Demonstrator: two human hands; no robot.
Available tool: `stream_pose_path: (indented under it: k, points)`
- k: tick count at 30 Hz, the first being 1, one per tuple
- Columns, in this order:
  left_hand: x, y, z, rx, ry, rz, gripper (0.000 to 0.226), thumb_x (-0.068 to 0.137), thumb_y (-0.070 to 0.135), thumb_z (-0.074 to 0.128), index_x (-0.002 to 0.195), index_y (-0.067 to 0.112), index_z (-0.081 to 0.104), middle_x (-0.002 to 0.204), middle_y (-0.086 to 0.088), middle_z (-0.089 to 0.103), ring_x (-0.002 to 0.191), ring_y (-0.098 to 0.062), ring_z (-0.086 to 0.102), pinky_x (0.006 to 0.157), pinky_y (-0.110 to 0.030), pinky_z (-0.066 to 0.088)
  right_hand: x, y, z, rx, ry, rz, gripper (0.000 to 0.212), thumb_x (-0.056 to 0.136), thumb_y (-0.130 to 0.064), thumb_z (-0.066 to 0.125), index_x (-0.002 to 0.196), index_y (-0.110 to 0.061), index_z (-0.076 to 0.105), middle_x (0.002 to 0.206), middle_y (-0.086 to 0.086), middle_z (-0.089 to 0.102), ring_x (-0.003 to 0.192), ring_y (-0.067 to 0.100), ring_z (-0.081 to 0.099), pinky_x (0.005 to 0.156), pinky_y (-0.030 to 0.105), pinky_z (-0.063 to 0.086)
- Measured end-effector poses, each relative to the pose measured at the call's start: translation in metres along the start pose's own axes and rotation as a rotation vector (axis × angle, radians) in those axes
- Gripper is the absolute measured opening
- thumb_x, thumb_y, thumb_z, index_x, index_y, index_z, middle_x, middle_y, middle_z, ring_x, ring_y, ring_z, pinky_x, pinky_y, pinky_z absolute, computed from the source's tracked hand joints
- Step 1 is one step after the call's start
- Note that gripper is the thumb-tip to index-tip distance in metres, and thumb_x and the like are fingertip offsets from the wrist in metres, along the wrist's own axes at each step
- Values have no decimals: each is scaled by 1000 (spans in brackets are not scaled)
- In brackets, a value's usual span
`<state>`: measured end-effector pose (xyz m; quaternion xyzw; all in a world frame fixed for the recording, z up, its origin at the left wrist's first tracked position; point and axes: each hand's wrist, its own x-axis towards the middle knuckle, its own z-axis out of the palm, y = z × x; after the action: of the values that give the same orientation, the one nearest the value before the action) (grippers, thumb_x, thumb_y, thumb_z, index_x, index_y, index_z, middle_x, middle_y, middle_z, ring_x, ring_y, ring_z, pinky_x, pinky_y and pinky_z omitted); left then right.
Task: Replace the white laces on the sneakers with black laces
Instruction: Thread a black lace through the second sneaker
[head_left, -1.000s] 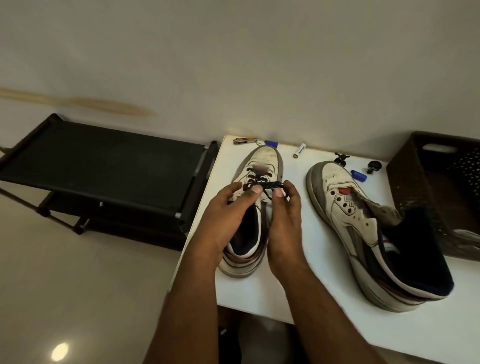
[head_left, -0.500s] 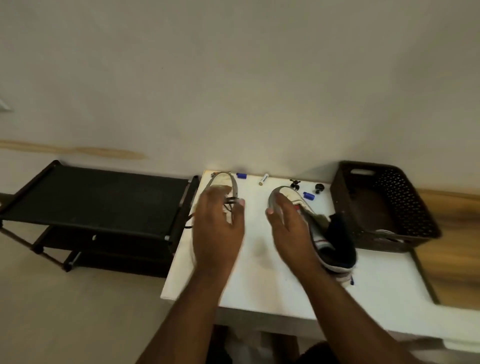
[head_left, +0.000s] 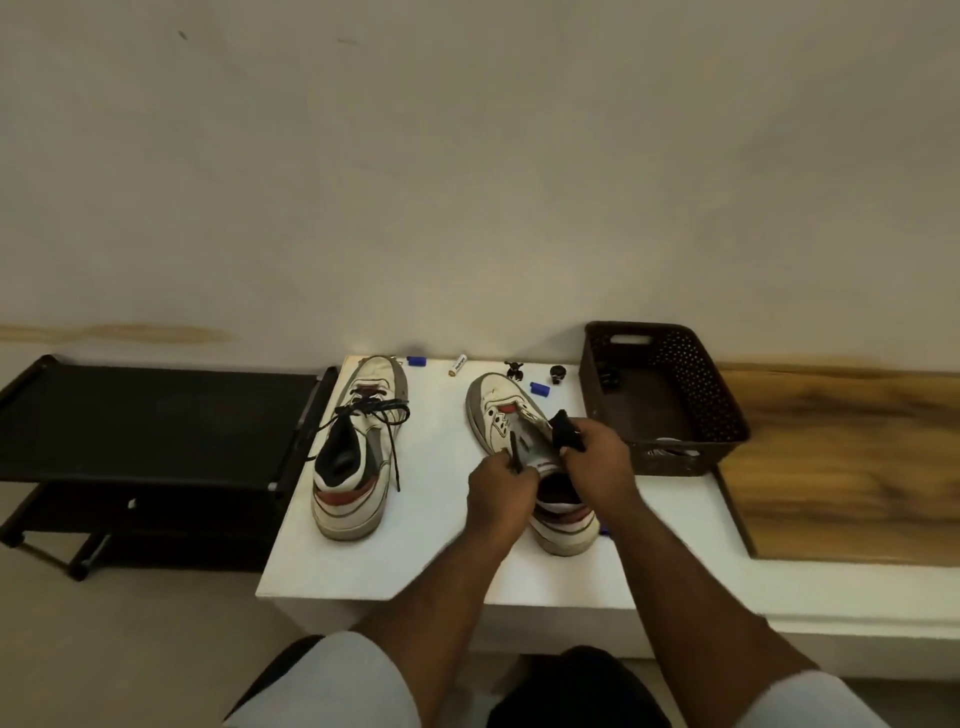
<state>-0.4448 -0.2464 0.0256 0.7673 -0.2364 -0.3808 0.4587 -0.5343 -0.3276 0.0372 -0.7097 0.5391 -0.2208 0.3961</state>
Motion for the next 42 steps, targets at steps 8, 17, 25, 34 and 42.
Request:
stream_pose_path:
  k: [8,17,25,34,42]
  points:
    - [-21,-21,-59,273,71,140,11,82,18,58,84,16,68,77,-3,69,72,-23,67,67,-45,60,-75,-22,51,203,124,88,36,93,-2,49,127,-9,60,122,7,64,112,23,59,92,24,42]
    - [-42,-5,-92,360,59,204,40,92,18,55,132,22,54,127,-3,61,114,-25,58,98,-34,48,-87,-24,46,131,-20,69,22,93,-25,60,109,-13,68,105,1,70,96,17,64,84,25,48]
    - [61,64,-22,657,-103,476,55,95,14,48,148,21,36,152,0,38,139,-17,35,111,-27,27,28,-16,-24,-92,28,-164,19,95,-19,58,101,-8,72,95,1,69,78,6,58,70,11,41]
    - [172,85,72,1149,-284,836,58,95,31,53,149,29,31,160,5,18,148,-25,13,116,-50,19,183,60,-58,-447,-64,-203,45,87,-11,60,131,-23,57,130,4,57,118,23,55,102,37,44]
    - [191,69,85,840,-200,988,46,86,18,51,131,23,58,147,3,46,125,-25,51,100,-42,43,236,73,-36,-788,-264,-113,41,96,-20,50,137,-21,47,137,9,50,124,30,47,103,45,41]
